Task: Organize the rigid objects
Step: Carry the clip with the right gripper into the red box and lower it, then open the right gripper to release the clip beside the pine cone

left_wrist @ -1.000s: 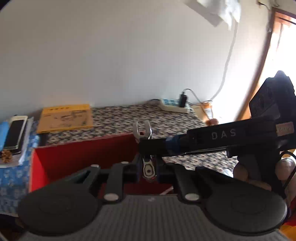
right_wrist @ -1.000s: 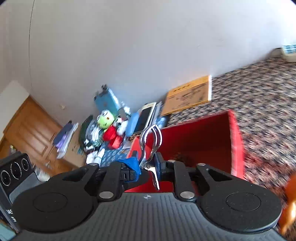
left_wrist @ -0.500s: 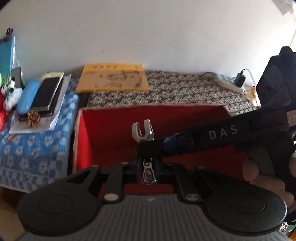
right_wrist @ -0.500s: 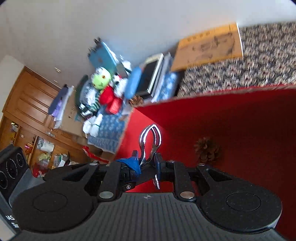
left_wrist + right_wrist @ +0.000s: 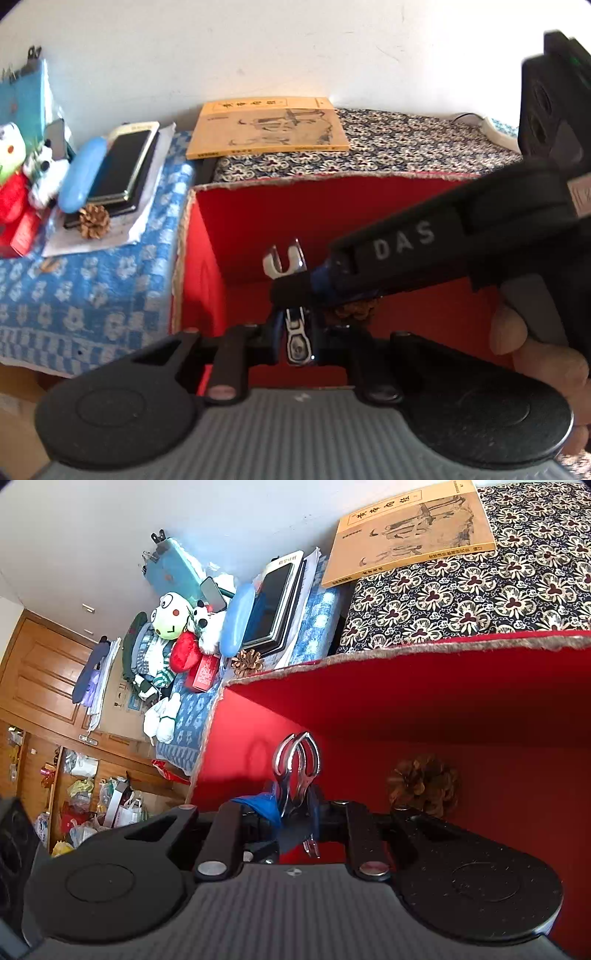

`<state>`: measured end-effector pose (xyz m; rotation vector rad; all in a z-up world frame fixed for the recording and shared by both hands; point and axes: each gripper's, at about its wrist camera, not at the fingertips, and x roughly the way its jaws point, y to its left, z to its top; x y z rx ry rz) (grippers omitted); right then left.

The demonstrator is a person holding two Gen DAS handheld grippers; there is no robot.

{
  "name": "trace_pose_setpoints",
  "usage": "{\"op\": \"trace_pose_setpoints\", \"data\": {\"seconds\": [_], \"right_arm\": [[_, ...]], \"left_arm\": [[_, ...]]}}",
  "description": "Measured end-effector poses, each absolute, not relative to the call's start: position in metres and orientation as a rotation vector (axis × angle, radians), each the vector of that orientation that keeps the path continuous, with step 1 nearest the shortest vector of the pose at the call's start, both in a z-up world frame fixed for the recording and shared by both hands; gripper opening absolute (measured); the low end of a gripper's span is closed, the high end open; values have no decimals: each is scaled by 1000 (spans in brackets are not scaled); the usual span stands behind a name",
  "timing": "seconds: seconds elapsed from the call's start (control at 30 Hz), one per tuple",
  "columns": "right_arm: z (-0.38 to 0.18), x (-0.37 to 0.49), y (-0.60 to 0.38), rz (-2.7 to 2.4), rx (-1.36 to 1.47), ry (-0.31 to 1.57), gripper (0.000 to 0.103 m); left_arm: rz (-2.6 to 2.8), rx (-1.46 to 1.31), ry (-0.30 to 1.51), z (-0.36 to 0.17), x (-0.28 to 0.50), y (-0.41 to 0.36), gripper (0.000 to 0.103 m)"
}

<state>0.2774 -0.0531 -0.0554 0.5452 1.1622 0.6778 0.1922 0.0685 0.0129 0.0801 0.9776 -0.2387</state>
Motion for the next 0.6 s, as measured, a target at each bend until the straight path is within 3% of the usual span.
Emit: {"op": "trace_pose_setpoints", "data": {"seconds": [0.6], "right_arm": [[-55, 279, -61, 586, 525, 1069, 5]], "left_arm": [[-180, 107, 932, 6, 190, 63, 11]]}}
